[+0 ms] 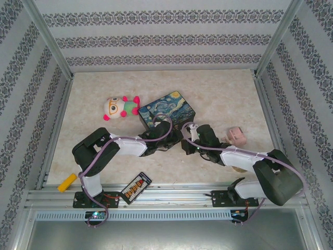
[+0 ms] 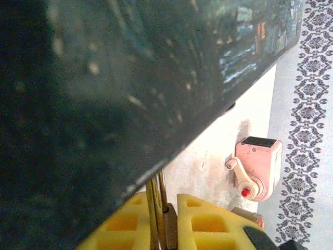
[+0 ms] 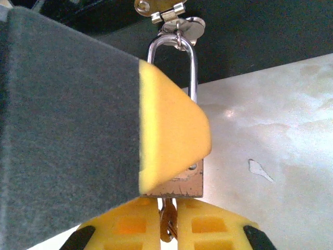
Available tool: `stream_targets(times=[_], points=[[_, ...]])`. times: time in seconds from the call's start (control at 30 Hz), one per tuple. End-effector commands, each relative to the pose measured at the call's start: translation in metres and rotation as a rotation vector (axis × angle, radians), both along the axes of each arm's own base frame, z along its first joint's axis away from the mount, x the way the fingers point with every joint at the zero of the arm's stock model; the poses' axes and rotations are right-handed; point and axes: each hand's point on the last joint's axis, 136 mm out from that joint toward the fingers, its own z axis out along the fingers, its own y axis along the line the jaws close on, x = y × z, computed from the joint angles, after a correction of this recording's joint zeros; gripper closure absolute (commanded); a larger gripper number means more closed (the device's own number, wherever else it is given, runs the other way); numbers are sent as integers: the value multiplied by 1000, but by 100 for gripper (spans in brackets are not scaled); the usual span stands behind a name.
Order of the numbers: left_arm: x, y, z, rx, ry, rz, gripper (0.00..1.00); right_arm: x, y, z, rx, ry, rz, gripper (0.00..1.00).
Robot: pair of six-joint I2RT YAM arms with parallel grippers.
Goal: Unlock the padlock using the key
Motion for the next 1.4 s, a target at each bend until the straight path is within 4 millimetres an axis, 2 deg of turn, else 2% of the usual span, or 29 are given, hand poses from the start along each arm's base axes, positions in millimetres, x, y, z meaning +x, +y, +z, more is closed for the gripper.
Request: stream_targets(times=[0.0,0.57,0.87,1.07,1.17,1.3,1.37], points=[[-12,-5,-4,-44,67,-34,97,27,-1,24,107,-38,-38,100],[-14,-1,-3,-55,58,-23,96,41,-17,31,371,152,-37,100],[-14,4,-1,-60,45,-6,88,43,-27,17,487,277,-101,100],[-13,2,0,-68,43,-6,76,45,-26,10,532,322,-133,100],[-12,2,1,-68,42,-3,63,47,-26,8,542,326,-140,100],[-10,5,2,-65,29,9,60,50,-25,8,560,329,-140,100],[-8,7,5,-61,14,22,51,52,-24,8,569,329,-141,100]])
